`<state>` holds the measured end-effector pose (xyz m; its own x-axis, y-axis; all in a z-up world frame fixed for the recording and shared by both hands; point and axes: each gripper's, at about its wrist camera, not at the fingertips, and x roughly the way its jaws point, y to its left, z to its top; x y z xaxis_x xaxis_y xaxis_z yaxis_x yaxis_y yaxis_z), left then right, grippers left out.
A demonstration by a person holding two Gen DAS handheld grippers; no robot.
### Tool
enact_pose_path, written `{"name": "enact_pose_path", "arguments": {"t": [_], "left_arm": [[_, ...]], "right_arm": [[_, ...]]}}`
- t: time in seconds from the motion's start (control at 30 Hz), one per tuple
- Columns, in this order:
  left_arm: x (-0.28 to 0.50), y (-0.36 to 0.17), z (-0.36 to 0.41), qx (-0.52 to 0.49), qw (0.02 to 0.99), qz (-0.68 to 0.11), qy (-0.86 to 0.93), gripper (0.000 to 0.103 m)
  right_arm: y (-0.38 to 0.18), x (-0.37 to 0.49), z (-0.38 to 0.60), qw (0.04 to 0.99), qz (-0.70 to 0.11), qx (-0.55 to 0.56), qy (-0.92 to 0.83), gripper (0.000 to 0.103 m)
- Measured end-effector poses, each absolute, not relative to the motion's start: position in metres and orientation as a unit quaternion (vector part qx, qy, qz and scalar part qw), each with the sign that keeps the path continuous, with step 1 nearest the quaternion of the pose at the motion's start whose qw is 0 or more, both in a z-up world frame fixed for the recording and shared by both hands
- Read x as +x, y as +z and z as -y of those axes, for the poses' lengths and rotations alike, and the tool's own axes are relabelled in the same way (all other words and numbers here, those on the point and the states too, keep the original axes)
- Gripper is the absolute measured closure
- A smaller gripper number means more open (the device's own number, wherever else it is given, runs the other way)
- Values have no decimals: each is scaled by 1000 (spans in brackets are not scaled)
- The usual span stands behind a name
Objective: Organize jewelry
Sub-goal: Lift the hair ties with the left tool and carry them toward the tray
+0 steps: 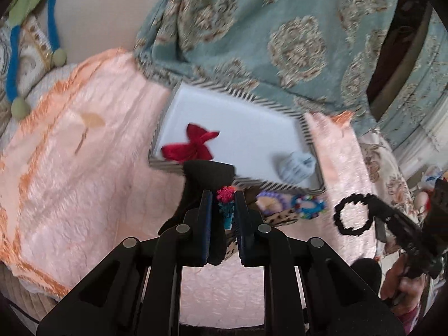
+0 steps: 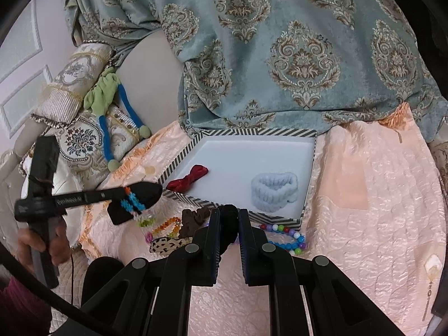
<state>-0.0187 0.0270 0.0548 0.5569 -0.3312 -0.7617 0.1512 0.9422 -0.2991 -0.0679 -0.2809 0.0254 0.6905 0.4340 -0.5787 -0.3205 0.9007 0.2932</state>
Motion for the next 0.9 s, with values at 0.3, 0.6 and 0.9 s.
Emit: {"name": "enact_pose_path", "arguments": {"t": [0.3,0.6,0.9], "left_arm": [[-18,36,-47,-111,871,-467,-110,89],[-9,-13,-107,-123,859,-497,-2,88],[-26,3,-104,-132,867,-480,-29,64]], "right_arm": [[28,-71,284,916,-334,83,206,92],[25,-69,272,912,-343,74,214,92],[16,-64,262,905,-355,72,222,92]]}}
